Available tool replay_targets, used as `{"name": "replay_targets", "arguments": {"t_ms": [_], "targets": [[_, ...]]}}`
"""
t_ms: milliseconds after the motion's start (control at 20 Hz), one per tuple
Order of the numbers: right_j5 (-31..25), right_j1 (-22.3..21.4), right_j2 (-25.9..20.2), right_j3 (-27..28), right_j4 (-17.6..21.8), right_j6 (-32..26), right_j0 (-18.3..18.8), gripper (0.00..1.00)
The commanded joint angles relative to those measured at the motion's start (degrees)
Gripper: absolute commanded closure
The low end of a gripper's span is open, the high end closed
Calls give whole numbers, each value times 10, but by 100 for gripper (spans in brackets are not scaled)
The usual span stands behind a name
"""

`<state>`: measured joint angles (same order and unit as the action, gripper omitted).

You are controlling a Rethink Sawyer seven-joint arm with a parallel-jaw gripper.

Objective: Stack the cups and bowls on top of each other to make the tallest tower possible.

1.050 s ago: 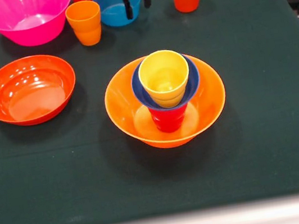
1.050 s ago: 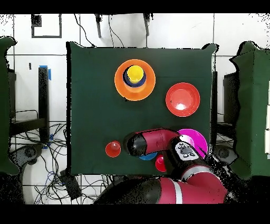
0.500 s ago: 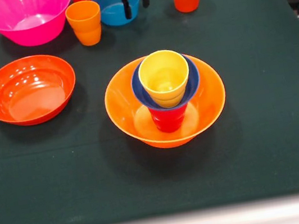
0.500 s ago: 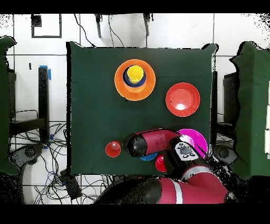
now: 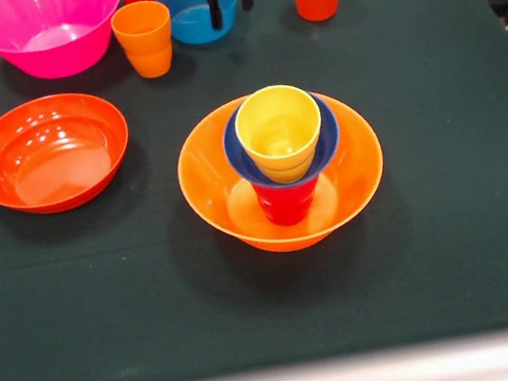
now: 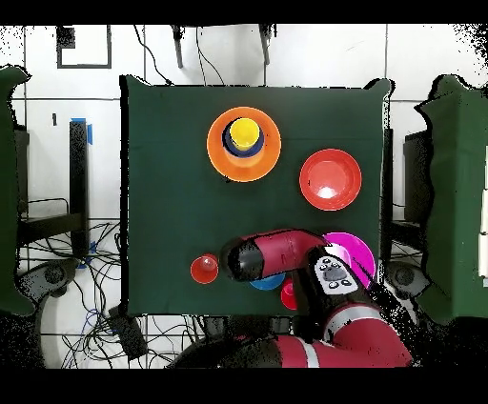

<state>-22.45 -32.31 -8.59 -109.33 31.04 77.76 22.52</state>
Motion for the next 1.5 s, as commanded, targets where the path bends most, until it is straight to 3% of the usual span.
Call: {"name": "replay_targets", "arguments": {"t_ms": [50, 450, 900, 1500], "targets": [[-68, -44, -42, -3, -23, 34, -26, 0], [-55, -44, -36, -8, -26, 48, -30, 0], [0, -6, 31, -9, -38, 128, -53, 0], [-9, -19, 76, -29, -59, 184, -96, 0]]}}
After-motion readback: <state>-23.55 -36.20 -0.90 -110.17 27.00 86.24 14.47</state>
